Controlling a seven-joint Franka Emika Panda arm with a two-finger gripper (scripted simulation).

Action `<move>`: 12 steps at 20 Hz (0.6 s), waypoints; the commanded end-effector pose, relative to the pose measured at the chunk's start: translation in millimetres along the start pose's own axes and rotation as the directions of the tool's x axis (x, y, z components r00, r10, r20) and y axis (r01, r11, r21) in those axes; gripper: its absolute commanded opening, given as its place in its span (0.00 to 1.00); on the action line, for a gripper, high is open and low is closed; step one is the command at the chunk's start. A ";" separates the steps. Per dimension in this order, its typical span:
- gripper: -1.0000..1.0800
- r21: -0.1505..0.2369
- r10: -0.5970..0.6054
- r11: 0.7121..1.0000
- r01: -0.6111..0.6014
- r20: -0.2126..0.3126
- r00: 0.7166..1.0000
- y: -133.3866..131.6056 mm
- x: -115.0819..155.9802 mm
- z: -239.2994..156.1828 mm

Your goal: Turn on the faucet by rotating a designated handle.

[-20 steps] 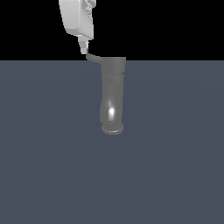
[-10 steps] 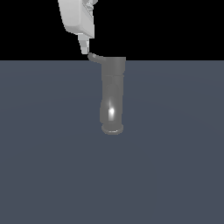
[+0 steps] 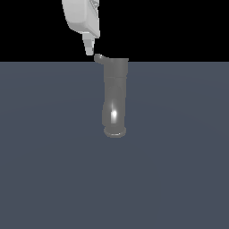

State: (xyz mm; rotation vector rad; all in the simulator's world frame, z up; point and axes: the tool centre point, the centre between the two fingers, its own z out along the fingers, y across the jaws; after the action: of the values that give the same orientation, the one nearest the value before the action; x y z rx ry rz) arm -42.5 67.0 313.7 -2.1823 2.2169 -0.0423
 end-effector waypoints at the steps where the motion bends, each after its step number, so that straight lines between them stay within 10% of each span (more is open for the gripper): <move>1: 0.00 -0.040 0.022 0.999 -0.022 -0.004 1.000 12.2 15.8 15.9; 12: 0.00 -0.028 0.015 0.999 -0.015 -0.002 1.000 21.1 54.4 10.5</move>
State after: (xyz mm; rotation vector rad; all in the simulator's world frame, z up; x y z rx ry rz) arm -58.2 50.1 313.6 -2.2266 2.1744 -0.0402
